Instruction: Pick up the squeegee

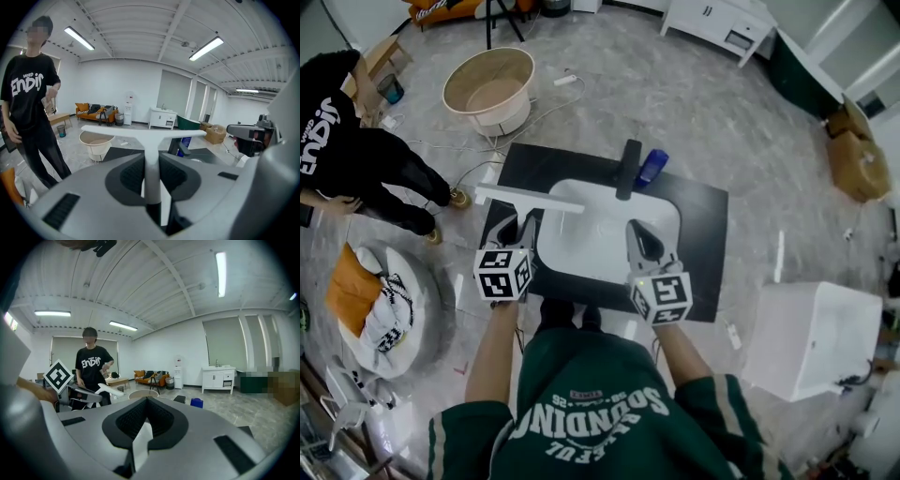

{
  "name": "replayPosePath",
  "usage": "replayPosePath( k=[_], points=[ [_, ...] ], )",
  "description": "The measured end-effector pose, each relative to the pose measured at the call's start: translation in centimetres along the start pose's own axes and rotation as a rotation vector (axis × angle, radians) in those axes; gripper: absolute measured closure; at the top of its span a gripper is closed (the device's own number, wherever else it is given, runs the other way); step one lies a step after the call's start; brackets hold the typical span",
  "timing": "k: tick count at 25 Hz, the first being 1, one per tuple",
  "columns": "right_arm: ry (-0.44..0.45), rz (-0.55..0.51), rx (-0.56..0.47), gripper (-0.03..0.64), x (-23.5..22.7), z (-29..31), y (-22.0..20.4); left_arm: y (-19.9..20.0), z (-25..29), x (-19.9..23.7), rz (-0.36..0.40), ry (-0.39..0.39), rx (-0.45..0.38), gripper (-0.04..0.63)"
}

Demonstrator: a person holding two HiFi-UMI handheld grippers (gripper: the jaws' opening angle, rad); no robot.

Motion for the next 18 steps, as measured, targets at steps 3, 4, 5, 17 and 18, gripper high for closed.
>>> replayPosePath(
  k=[3,4,5,17,18],
  points=[
    [-0.012,0.016,0.005,0.617,-0.26,-0.37,-0.51,-0.28,-0.19,-0.35,0.001,-0.004,0.002,0.524],
    [-0.015,0.019,0.004,0.616,-0.29,-0.45,-0.57,-0.29,-0.25,-0.4,0.002,-0.004,0.002,0.525],
    [-0.017,0.018,0.003,0.616,-0.27,-0.5,-0.53,-0.26,-0.29,-0.41,0.004,-0.004,0.002,0.524],
    [-0.033,0.008,0.005,0.617,-0.3,-0.66,-0.24,-0.2,-0.25,-0.68,0.009,-0.015,0.005,0.524],
    [-0.039,0.013,0.008,0.617,-0.33,-0.63,-0.27,-0.23,-0.24,-0.64,0.007,-0.015,0.004,0.523]
  ],
)
Point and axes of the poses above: the fingertips, and each gripper's own axes: z forward along the fingers, x to its left, y out of its top, the point moved 6 cm from there along -z, backward along the fingers, and after that the axes turned 8 degrees about x, right-handed, at the moved point
